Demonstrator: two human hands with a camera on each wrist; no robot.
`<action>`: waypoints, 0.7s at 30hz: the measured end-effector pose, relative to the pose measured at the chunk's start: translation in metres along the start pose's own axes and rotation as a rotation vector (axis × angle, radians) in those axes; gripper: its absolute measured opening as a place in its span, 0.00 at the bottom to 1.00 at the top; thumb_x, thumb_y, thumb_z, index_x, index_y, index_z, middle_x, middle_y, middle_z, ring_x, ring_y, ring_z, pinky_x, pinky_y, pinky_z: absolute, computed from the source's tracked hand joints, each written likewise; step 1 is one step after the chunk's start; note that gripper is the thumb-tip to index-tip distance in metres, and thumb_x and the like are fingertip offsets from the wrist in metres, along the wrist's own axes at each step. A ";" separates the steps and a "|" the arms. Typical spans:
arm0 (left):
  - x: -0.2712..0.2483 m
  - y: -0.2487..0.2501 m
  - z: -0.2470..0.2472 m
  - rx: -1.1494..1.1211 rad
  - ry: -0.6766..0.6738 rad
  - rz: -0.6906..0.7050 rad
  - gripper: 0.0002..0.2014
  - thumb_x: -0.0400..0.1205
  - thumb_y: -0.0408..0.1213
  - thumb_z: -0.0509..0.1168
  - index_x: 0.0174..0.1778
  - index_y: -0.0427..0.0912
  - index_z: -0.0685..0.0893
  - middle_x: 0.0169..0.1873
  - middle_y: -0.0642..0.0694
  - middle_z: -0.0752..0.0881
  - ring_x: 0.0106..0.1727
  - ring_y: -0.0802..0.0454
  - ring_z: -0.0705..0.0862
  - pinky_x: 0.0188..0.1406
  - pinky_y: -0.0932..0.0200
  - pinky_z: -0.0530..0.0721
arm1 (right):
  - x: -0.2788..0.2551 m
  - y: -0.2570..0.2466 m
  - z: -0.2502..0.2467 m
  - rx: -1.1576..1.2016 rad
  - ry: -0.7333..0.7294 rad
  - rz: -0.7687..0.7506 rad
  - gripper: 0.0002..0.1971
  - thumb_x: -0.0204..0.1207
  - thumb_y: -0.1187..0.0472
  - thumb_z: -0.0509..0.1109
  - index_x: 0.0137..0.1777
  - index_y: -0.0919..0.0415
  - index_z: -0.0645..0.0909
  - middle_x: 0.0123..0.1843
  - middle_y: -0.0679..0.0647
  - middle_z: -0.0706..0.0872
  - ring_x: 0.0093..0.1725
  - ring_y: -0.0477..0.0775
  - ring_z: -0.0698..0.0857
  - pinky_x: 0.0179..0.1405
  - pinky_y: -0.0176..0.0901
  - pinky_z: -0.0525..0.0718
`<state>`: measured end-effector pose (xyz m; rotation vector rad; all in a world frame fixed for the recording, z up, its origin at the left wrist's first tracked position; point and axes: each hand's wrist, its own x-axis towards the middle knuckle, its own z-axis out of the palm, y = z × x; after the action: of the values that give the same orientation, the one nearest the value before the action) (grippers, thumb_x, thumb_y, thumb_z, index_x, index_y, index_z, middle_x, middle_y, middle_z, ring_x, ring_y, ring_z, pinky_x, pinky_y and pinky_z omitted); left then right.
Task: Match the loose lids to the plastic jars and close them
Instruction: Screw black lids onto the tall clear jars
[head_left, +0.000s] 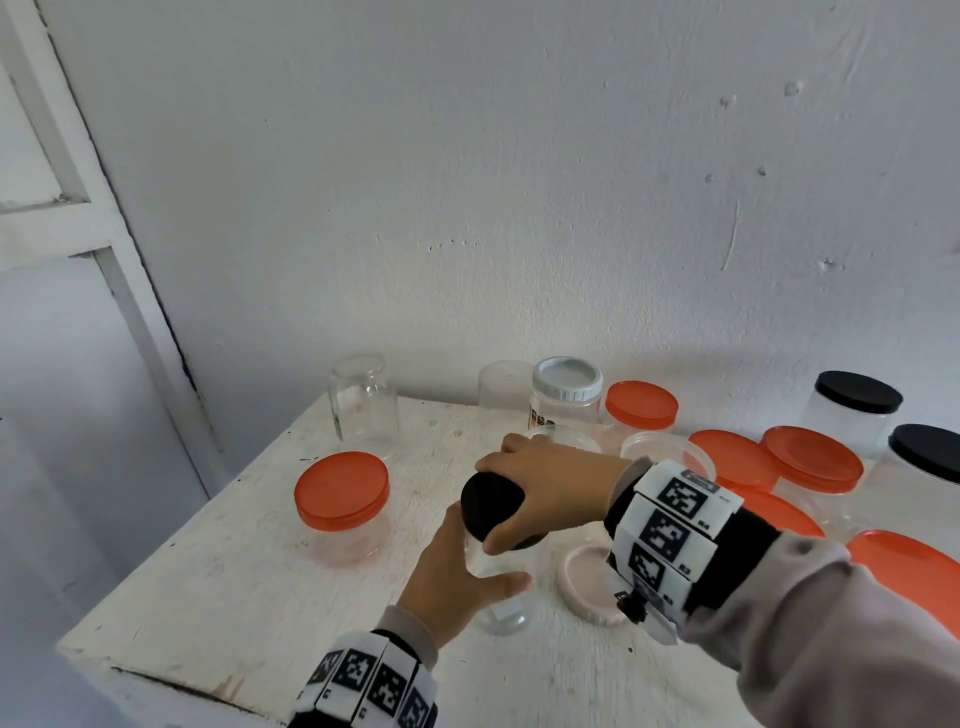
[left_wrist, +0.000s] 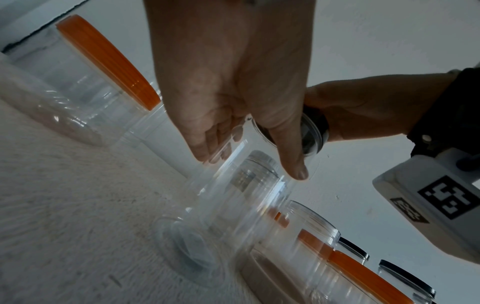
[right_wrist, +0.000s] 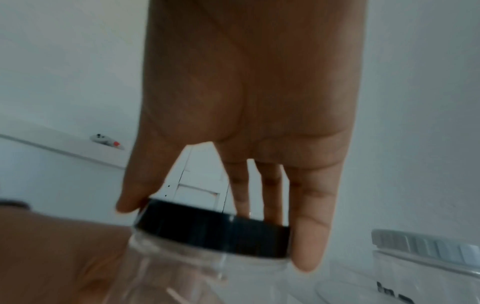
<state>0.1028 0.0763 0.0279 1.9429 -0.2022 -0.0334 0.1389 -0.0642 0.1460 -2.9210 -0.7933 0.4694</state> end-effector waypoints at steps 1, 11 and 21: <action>0.000 0.000 0.000 0.003 -0.001 0.002 0.39 0.67 0.43 0.80 0.70 0.55 0.66 0.61 0.61 0.79 0.63 0.64 0.76 0.53 0.75 0.72 | 0.001 -0.001 0.003 -0.026 0.035 0.023 0.40 0.68 0.32 0.70 0.76 0.51 0.67 0.64 0.50 0.71 0.64 0.54 0.71 0.62 0.53 0.78; -0.001 0.002 0.000 0.002 0.000 0.014 0.37 0.67 0.43 0.80 0.66 0.60 0.64 0.59 0.65 0.76 0.60 0.69 0.75 0.51 0.79 0.71 | -0.003 0.008 0.005 0.135 -0.012 -0.092 0.43 0.71 0.48 0.76 0.82 0.47 0.58 0.75 0.47 0.65 0.72 0.52 0.66 0.73 0.51 0.72; 0.000 -0.001 0.001 -0.021 0.000 0.025 0.37 0.68 0.42 0.80 0.66 0.62 0.64 0.61 0.65 0.77 0.62 0.69 0.76 0.50 0.76 0.74 | 0.000 0.005 0.025 0.092 0.199 0.040 0.43 0.66 0.28 0.68 0.78 0.50 0.64 0.65 0.50 0.67 0.67 0.53 0.67 0.64 0.52 0.77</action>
<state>0.1030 0.0758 0.0266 1.9192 -0.2253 -0.0186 0.1333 -0.0683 0.1213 -2.8452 -0.6689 0.2076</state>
